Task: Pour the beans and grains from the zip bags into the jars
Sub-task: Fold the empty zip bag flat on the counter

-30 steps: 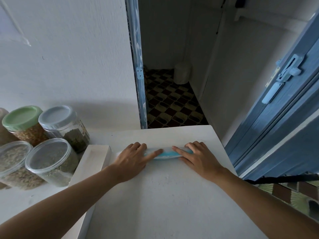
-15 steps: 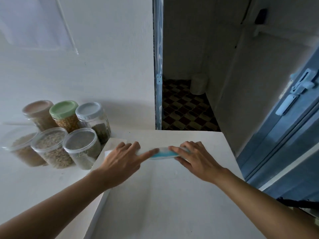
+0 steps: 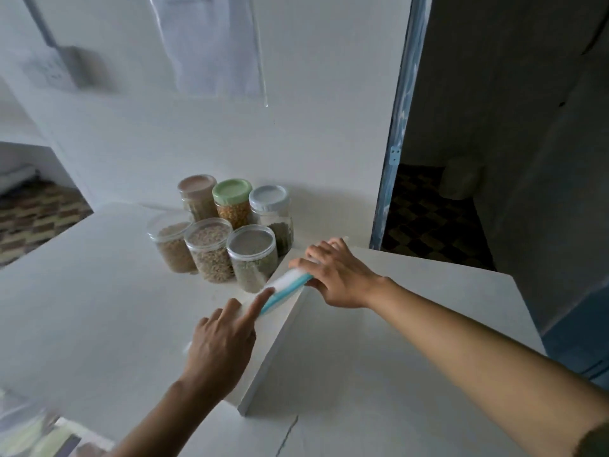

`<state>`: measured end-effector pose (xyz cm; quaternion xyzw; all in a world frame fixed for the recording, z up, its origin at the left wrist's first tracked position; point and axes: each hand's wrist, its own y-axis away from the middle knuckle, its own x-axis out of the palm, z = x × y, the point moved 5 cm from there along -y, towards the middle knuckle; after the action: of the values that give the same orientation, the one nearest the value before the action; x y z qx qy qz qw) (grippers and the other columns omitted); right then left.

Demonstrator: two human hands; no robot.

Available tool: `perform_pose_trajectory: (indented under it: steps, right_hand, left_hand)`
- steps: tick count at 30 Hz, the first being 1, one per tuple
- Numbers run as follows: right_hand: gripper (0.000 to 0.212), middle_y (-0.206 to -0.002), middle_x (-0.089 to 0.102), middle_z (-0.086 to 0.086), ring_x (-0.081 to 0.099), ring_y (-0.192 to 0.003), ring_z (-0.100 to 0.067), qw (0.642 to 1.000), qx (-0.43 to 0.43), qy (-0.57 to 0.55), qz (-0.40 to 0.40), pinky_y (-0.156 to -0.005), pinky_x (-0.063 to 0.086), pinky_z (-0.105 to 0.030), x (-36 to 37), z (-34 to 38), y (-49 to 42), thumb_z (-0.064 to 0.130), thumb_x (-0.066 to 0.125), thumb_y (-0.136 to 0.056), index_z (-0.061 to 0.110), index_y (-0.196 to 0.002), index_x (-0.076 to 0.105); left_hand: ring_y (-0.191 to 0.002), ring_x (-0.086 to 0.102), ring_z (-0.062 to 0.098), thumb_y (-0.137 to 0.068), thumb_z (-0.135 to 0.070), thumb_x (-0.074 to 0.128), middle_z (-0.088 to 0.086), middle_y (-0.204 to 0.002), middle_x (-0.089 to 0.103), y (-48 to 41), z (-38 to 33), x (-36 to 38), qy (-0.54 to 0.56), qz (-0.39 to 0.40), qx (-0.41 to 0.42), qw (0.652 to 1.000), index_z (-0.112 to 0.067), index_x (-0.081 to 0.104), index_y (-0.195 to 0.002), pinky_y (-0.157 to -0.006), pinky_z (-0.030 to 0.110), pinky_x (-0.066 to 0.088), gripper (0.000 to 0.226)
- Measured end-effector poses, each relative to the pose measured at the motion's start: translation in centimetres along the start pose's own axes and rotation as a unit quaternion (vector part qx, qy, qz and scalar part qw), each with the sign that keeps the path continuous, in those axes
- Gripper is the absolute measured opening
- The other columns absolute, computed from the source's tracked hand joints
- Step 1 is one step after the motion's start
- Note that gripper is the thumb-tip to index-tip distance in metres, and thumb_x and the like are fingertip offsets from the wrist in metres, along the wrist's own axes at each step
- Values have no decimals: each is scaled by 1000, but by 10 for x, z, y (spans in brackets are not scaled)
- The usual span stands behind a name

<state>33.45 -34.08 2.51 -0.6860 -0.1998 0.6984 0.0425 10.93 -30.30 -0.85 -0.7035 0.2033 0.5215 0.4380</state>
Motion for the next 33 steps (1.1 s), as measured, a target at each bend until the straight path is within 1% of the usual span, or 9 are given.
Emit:
perform_pose_trajectory:
  steps: [3, 8, 11, 14, 20, 24, 27, 30, 33]
  right_hand:
    - [35, -112, 57, -6, 54, -104, -26, 998, -26, -9, 55, -95, 39, -47, 12, 5, -21, 25, 63, -93, 23, -128, 59]
    - [39, -118, 61, -4, 55, -112, -24, 990, -31, -40, 133, -99, 39, -42, 33, 4, -41, 28, 64, -92, 25, -131, 61]
    - [39, -113, 66, -2, 58, -104, -22, 983, -27, -71, 167, -98, 43, -41, 41, 5, -44, 25, 67, -90, 26, -128, 63]
    - [36, -104, 65, 1, 58, -97, -19, 979, -8, -75, 191, -95, 43, -40, 44, 2, -40, 29, 63, -90, 31, -126, 61]
    - [21, -102, 65, 2, 58, -93, -19, 965, 61, -109, 232, -84, 45, -36, 30, -3, 10, 33, 59, -95, 33, -116, 58]
    - [11, -96, 65, 4, 59, -90, -19, 933, 150, -158, 285, -81, 49, -40, 21, -7, 64, 37, 56, -97, 33, -107, 53]
    - [8, -87, 57, 9, 56, -89, -19, 910, 209, -177, 312, -81, 48, -42, 15, -11, 99, 38, 56, -99, 33, -99, 50]
    - [8, -94, 59, 7, 57, -90, -19, 917, 232, -161, 282, -84, 50, -45, 4, -15, 117, 38, 55, -100, 34, -98, 48]
    - [15, -102, 57, 3, 57, -95, -22, 935, 239, -110, 238, -86, 49, -45, -1, -18, 125, 38, 52, -101, 33, -115, 50]
  left_hand:
    - [-57, 45, 11, -95, -21, 66, 0, -84, 52, 11, 3, 8, 20, 15, -42, 999, -37, 22, -156, -48, 31, 48, 76]
    - [-47, 42, 14, -87, -17, 74, 2, -71, 52, 12, 7, 7, 10, 15, -53, 998, -30, 37, -149, -40, 32, 36, 73]
    - [-43, 43, 19, -83, -15, 76, 4, -68, 54, 11, 10, 11, -7, 25, -45, 999, -29, 43, -147, -39, 32, 36, 73]
    - [-43, 43, 20, -82, -12, 77, 4, -66, 53, 10, 10, 14, -8, 34, -31, 999, -28, 46, -147, -38, 32, 38, 74]
    - [-51, 44, 19, -85, -9, 75, 3, -71, 53, 2, 0, 16, 39, 27, 80, 996, -23, 47, -149, -45, 35, 43, 72]
    - [-60, 49, 19, -89, -10, 71, 3, -78, 57, -12, -16, 22, 72, 36, 168, 983, -27, 38, -152, -54, 38, 47, 73]
    - [-65, 50, 19, -94, -13, 64, 1, -83, 58, -28, -29, 27, 81, 38, 245, 965, -29, 37, -153, -59, 37, 47, 66]
    - [-65, 49, 15, -93, -16, 69, 0, -87, 57, -41, -44, 34, 76, 65, 260, 960, -29, 34, -154, -59, 34, 48, 71]
    - [-63, 47, 14, -92, -15, 70, -1, -91, 53, -42, -54, 44, 81, 92, 248, 961, -32, 32, -155, -58, 31, 45, 76]
